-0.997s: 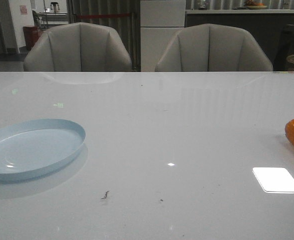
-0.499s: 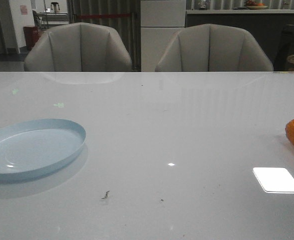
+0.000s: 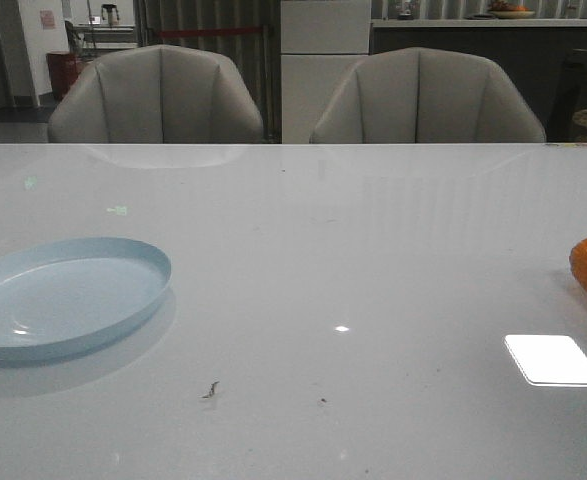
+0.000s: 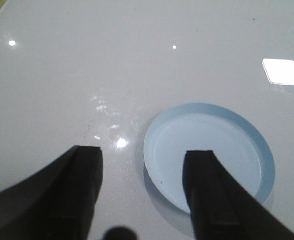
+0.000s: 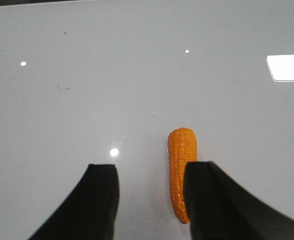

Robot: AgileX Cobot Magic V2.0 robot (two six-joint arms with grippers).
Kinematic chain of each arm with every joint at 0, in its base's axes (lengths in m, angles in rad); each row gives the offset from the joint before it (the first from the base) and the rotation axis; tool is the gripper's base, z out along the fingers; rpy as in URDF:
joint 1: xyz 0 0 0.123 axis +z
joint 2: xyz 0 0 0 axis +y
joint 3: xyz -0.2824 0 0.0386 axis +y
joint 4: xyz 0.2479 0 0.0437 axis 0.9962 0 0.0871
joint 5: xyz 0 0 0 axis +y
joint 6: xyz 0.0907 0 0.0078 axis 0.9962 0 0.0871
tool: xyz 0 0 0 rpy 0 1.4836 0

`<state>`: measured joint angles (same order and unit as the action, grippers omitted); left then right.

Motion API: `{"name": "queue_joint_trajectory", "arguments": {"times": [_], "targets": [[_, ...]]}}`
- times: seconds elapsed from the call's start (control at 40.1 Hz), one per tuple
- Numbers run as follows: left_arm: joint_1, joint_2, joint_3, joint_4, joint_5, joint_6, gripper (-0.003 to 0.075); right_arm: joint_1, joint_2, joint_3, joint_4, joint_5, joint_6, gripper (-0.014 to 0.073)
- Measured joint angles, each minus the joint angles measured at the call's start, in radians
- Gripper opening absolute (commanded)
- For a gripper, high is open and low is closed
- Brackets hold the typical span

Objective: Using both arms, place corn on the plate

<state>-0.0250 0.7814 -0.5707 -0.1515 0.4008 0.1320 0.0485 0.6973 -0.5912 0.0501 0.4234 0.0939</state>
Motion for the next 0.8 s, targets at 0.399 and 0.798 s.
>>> {"name": "queue_joint_trajectory", "arguments": {"times": [0.399, 0.798], "targets": [[0.000, 0.446, -0.276, -0.009, 0.168, 0.000, 0.0494, 0.000, 0.009, 0.000, 0.000, 0.000, 0.000, 0.0439], [0.000, 0.972, -0.641, -0.009, 0.384, 0.000, 0.0493, 0.000, 0.009, 0.000, 0.000, 0.000, 0.000, 0.0439]]}}
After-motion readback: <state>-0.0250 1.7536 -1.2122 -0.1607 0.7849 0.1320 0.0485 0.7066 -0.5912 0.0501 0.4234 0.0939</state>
